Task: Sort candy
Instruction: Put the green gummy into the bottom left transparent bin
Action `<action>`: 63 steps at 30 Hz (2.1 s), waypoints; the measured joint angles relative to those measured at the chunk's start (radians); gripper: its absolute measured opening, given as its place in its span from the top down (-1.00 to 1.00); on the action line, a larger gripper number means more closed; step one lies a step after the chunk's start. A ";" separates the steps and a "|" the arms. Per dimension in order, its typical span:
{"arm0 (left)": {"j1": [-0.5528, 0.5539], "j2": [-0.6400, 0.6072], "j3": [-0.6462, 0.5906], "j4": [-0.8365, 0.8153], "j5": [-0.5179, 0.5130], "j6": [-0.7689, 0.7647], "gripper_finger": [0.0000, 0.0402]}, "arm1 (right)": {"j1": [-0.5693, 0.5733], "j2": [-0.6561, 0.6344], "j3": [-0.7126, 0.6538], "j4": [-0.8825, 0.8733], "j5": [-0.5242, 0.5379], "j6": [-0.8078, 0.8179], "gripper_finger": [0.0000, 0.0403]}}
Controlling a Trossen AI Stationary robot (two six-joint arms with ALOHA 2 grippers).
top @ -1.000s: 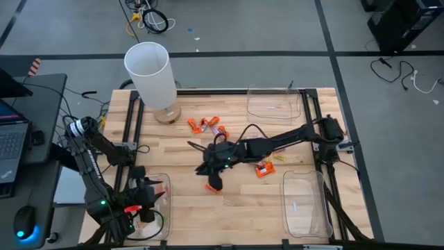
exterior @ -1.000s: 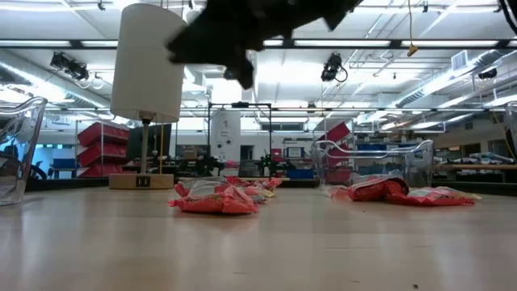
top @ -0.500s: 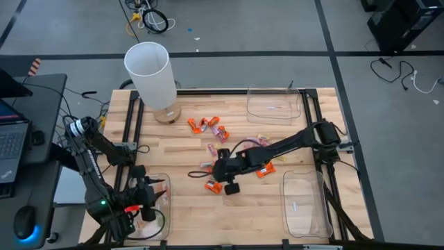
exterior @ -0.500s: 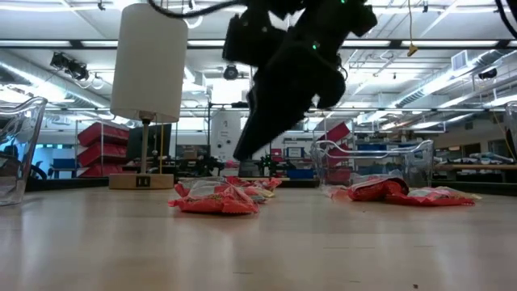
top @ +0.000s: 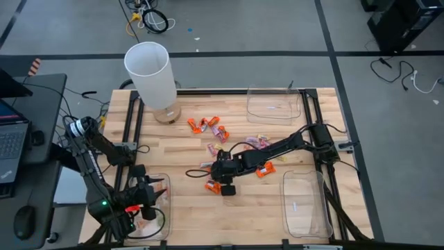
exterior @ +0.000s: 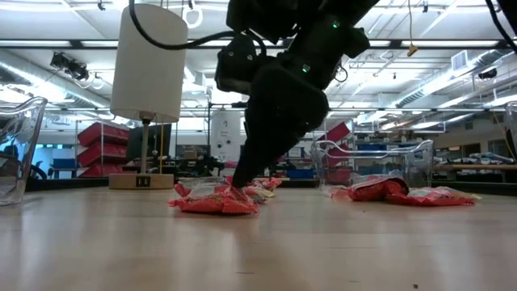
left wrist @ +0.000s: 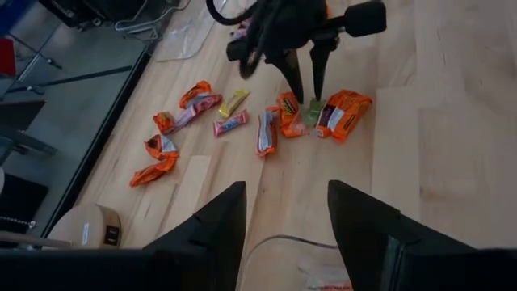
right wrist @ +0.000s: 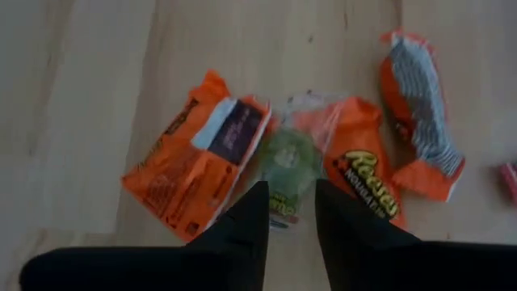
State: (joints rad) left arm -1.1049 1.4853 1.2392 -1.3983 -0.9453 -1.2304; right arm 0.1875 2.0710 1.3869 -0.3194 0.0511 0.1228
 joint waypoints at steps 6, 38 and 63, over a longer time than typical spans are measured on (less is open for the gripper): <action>0.000 0.000 0.000 0.000 -0.005 0.000 0.12 | 0.000 0.007 0.000 0.010 0.000 0.025 0.41; 0.000 0.000 0.000 0.000 -0.031 -0.001 0.12 | 0.000 0.006 -0.051 0.085 0.000 0.084 0.51; 0.000 0.000 0.000 0.048 -0.084 0.001 0.12 | 0.035 -0.028 -0.047 0.111 0.038 0.049 1.00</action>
State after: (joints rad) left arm -1.1050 1.4857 1.2388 -1.3505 -1.0295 -1.2298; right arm 0.2221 2.0428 1.3399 -0.2084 0.0894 0.1717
